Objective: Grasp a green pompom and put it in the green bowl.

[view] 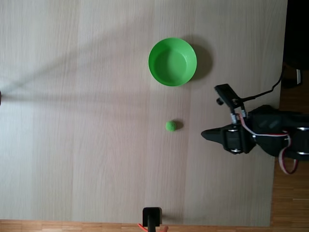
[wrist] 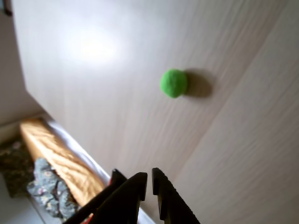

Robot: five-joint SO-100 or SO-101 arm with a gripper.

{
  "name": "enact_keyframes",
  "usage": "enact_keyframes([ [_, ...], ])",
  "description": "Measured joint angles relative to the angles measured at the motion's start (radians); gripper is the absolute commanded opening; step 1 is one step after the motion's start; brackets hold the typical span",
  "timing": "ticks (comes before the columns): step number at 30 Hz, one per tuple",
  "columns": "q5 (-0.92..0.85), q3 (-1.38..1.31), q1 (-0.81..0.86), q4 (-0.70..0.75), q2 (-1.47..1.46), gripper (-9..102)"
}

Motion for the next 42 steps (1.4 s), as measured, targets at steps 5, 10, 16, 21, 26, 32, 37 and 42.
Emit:
enact_keyframes([
  [5,0.006,-0.161,0.000,-0.011,-0.304,0],
  [10,0.006,-0.284,0.000,-0.011,-0.541,0],
  [16,0.006,-0.368,0.002,-0.011,-0.719,9],
  [21,0.003,-0.394,0.002,-0.011,-0.801,18],
  [26,0.000,-0.396,0.000,-0.011,-0.868,22],
  [32,0.000,-0.396,0.000,-0.011,-0.922,25],
  [37,0.000,-0.402,0.000,-0.028,-0.962,28],
  [42,0.000,-0.402,0.000,-0.075,-0.994,28],
])
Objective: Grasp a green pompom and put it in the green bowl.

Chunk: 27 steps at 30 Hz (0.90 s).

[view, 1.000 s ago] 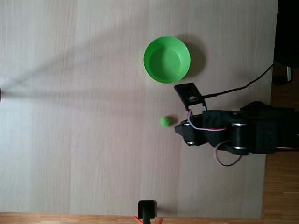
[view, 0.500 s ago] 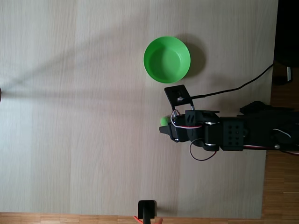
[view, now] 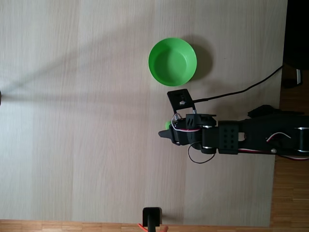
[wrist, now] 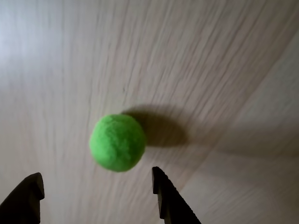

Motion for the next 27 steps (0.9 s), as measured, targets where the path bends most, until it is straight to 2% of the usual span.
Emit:
enact_keyframes([
  [17,0.000,0.000,0.000,-0.026,-0.092,28],
  [27,-0.002,0.000,0.057,-0.026,-0.095,28],
])
